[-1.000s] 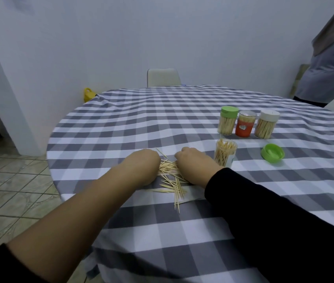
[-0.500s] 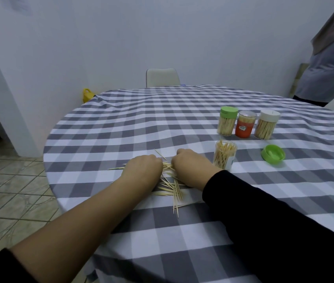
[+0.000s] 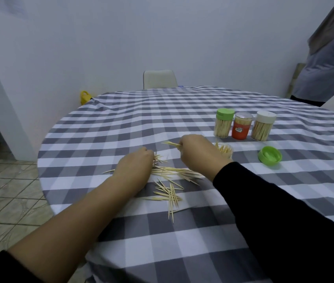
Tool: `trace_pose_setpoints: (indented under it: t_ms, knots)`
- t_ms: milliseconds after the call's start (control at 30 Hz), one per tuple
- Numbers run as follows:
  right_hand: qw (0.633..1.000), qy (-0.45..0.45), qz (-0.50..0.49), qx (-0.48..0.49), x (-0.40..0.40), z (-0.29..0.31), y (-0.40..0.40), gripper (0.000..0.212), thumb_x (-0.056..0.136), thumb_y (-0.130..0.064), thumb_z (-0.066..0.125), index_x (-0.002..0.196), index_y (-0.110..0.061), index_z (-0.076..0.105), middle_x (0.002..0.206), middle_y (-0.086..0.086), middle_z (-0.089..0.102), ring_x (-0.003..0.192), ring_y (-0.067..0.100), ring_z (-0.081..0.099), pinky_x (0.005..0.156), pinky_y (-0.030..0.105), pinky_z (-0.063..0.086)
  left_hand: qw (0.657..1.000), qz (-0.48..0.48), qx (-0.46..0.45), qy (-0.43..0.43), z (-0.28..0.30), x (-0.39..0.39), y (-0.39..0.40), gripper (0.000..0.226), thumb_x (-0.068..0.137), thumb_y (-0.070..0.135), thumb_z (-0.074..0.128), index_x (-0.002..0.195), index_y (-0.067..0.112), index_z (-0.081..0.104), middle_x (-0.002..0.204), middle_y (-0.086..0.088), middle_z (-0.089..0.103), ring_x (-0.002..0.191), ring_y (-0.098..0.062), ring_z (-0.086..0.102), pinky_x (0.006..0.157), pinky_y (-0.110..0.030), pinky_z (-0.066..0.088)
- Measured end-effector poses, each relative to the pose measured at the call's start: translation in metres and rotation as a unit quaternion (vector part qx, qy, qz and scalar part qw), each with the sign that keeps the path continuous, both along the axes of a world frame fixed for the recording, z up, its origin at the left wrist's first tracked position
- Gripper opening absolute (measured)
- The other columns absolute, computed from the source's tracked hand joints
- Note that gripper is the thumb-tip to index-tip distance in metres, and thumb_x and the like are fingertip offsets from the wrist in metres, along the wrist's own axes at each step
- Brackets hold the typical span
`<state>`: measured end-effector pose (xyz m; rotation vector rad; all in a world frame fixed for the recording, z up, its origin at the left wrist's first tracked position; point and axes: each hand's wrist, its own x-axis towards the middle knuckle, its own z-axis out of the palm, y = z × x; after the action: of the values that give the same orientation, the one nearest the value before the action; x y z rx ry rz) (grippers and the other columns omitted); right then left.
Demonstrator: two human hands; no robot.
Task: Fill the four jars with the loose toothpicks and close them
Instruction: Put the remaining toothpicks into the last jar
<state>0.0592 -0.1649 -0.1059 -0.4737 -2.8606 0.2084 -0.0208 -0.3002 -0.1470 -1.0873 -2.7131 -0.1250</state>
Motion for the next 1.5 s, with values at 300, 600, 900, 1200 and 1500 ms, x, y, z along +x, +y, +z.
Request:
trace_pose_setpoints:
  t_ms: [300,600,900,1200,1500]
  knots:
    - [0.958,0.171,0.002,-0.231,0.015,0.039,0.034,0.021,0.098,-0.013,0.042,0.094,-0.010,0.062,0.088,0.005,0.066,0.084,0.022,0.061,0.071,0.034,0.051,0.974,0.009,0.191,-0.124,0.037,-0.009,0.043,0.021,0.095,0.007,0.050,0.109,0.016,0.061,0.103,-0.003,0.067,0.089,-0.023,0.061,0.074,-0.034,0.050]
    - [0.812,0.383,-0.033,-0.440,0.046,0.030,0.078,0.025,0.098,-0.011,0.044,0.081,-0.023,0.058,0.076,-0.001,0.065,0.079,0.016,0.068,0.085,0.046,0.055,0.711,-0.055,0.608,-0.348,0.057,0.025,0.093,0.011,0.091,0.011,0.061,0.089,0.021,0.064,0.088,-0.001,0.070,0.090,-0.018,0.068,0.085,-0.035,0.056]
    - [0.790,0.392,-0.039,-0.470,0.045,-0.002,0.090,0.025,0.096,-0.008,0.047,0.079,-0.018,0.062,0.076,0.001,0.069,0.086,0.024,0.068,0.090,0.043,0.052,0.676,-0.095,0.616,-0.394,0.041,0.054,0.124,0.017,0.090,0.008,0.061,0.085,0.024,0.063,0.083,0.003,0.071,0.086,-0.016,0.070,0.080,-0.030,0.057]
    - [0.824,0.338,-0.064,-0.450,0.046,-0.023,0.088,0.016,0.095,-0.014,0.051,0.097,-0.011,0.067,0.095,0.003,0.071,0.087,0.011,0.064,0.059,0.006,0.044,0.759,-0.097,0.521,-0.378,0.028,0.058,0.125,0.029,0.091,0.021,0.062,0.114,0.026,0.047,0.086,0.004,0.072,0.080,0.004,0.063,0.060,-0.002,0.041]
    - [0.857,0.301,-0.054,-0.414,0.048,-0.024,0.085,0.019,0.097,-0.017,0.049,0.082,-0.024,0.059,0.081,-0.010,0.063,0.075,0.007,0.058,0.063,0.017,0.045,0.791,-0.109,0.481,-0.362,0.020,0.065,0.128,0.009,0.100,0.021,0.045,0.100,0.028,0.052,0.103,0.006,0.068,0.089,0.002,0.059,0.064,-0.006,0.044]
